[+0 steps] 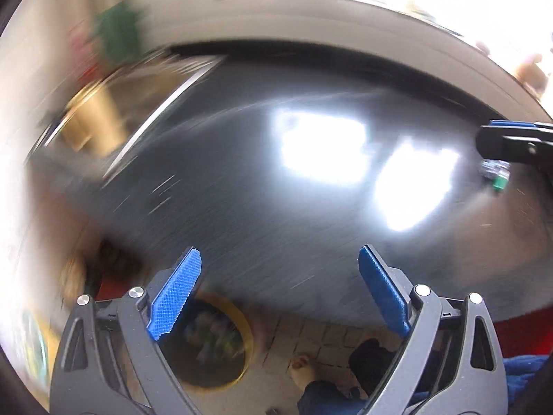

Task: Collect trash
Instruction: 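Move both open tools back over the countertop toward foil and marker, then grasp the crumpled foil wad with left tool while right tool grasps green marker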

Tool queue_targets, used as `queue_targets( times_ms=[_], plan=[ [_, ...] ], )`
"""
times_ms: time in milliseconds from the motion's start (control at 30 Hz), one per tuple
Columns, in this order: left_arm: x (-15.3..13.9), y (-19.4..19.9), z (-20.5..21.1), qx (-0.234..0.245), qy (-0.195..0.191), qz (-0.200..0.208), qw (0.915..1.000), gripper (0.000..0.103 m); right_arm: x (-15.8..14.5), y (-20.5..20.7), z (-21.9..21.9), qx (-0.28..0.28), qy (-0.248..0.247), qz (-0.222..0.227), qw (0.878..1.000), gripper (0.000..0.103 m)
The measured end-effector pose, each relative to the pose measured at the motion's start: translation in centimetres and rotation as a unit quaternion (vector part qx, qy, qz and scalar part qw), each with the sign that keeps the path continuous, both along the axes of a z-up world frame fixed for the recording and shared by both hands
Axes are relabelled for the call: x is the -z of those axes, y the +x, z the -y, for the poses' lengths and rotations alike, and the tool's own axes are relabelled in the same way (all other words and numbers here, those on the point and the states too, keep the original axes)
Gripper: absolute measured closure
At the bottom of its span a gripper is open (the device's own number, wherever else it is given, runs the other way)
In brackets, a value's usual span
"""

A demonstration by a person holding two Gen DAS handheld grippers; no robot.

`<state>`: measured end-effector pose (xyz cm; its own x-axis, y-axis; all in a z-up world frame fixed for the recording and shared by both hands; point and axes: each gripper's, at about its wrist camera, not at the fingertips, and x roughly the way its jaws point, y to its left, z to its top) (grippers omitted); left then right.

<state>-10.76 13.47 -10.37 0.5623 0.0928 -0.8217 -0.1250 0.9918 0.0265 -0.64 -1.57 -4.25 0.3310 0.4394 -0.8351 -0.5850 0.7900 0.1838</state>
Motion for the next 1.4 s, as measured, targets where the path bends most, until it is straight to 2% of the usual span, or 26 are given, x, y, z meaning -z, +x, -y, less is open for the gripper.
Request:
queue_targets(
  times_ms=[100,167,300,400,567,767,1067,1133,1200,1233,1267,1300,1400],
  plan=[
    [-0.9,3.6,5.2,0.076,0.002,0.011,0.9971,0.013,-0.4,1.9,7.1,0.084,-0.003,0.005,0.996,0.030],
    [-1.4,6.0,9.1,0.128,0.003,0.018,0.9917,0.013,-0.4,2.6,12.3,0.142,-0.005,0.005,0.990,0.030],
    [-1.8,9.5,16.5,0.219,0.013,0.026,0.9754,0.013,0.2,3.0,19.8,0.223,0.001,-0.006,0.975,0.030],
    [-1.3,11.2,20.5,0.259,0.018,0.023,0.9655,0.013,0.9,2.9,23.3,0.254,-0.003,-0.011,0.967,0.030],
    [0.5,13.4,24.7,0.305,0.027,0.000,0.9519,0.013,2.3,3.9,26.6,0.272,-0.003,-0.024,0.962,0.030],
    [3.1,16.5,27.6,0.334,0.037,-0.026,0.9413,0.013,4.1,5.6,28.5,0.272,-0.004,-0.040,0.961,0.030],
    [6.7,21.5,29.6,0.352,0.021,-0.049,0.9343,0.015,7.0,8.7,29.0,0.261,-0.013,-0.076,0.962,0.030],
    [7.2,22.4,29.7,0.357,0.013,-0.056,0.9322,0.020,7.9,9.6,28.8,0.256,-0.017,-0.087,0.963,0.030],
    [7.7,23.2,30.0,0.364,0.010,-0.063,0.9291,0.035,8.8,10.4,28.6,0.250,-0.019,-0.096,0.963,0.030],
    [7.8,23.3,30.0,0.366,0.014,-0.058,0.9285,0.037,9.3,10.8,28.4,0.247,-0.022,-0.101,0.963,0.030],
    [7.8,23.4,30.1,0.371,0.018,-0.054,0.9270,0.048,9.7,11.2,28.2,0.244,-0.024,-0.107,0.963,0.030],
    [7.8,23.4,30.1,0.376,0.019,-0.051,0.9252,0.066,10.3,11.7,27.9,0.240,-0.024,-0.115,0.964,0.030],
    [7.3,23.8,29.3,0.368,0.015,-0.051,0.9282,0.075,11.4,12.7,26.7,0.228,-0.026,-0.124,0.965,0.030]
  ],
)
